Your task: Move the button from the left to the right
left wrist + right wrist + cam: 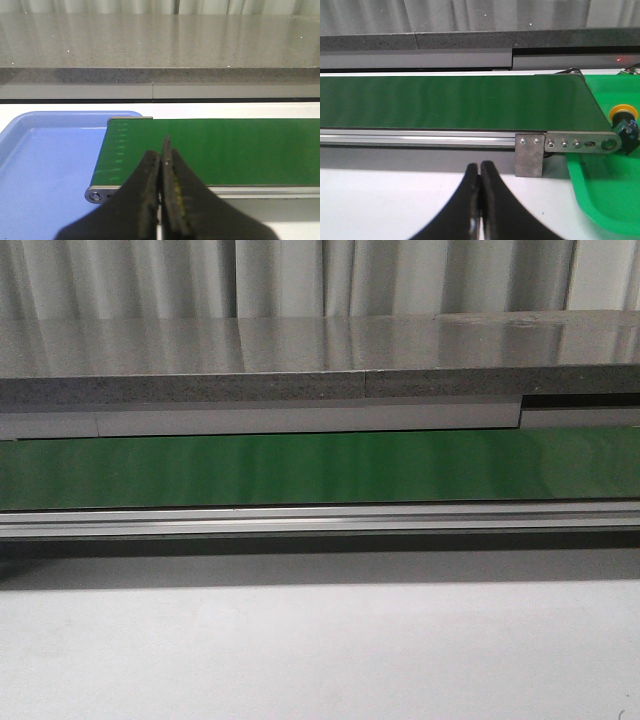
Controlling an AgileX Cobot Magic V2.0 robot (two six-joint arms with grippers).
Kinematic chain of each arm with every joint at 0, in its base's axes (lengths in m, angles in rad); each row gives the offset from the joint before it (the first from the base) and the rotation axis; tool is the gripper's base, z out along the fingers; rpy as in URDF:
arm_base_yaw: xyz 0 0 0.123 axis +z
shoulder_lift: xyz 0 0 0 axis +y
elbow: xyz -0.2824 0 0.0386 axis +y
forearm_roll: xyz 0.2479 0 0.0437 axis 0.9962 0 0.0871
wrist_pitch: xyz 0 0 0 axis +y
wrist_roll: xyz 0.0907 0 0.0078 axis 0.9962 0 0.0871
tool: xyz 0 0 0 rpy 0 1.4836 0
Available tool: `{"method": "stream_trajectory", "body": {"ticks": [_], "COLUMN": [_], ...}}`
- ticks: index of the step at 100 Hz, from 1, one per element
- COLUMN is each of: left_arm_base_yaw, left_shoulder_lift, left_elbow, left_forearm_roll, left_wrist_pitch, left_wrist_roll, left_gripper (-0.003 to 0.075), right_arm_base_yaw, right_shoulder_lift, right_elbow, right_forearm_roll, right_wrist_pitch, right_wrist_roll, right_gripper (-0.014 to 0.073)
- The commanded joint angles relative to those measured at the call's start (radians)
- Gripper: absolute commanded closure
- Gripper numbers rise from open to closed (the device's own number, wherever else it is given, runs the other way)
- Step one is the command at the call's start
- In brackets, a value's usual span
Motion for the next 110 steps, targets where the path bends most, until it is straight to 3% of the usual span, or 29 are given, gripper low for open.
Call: {"method": "stream_trajectory", "body": {"ticks": [1, 110], "left_arm_base_yaw": [-0.008, -0.008], "left_shoulder_lift": [0.008, 0.008], "left_elbow": [-0.029, -0.029], "left_forearm_roll": [-0.012, 0.003], "left_wrist_pitch": [-0.078, -0.106], "left_wrist_roll": [-0.001, -0.001], "left_gripper": [0.0741, 0.0741], "right_arm_base_yaw": [0.001, 0.001], "right_shoulder_lift": [-0.021, -0.021], "right_elbow": [-0.015, -0.015], "right_forearm_roll": [-0.011, -0.011], "right_wrist_pitch": [-0.088, -0.088], "right_wrist_roll": [0.0, 0.0], "right_gripper": [0.0661, 0.0661]}}
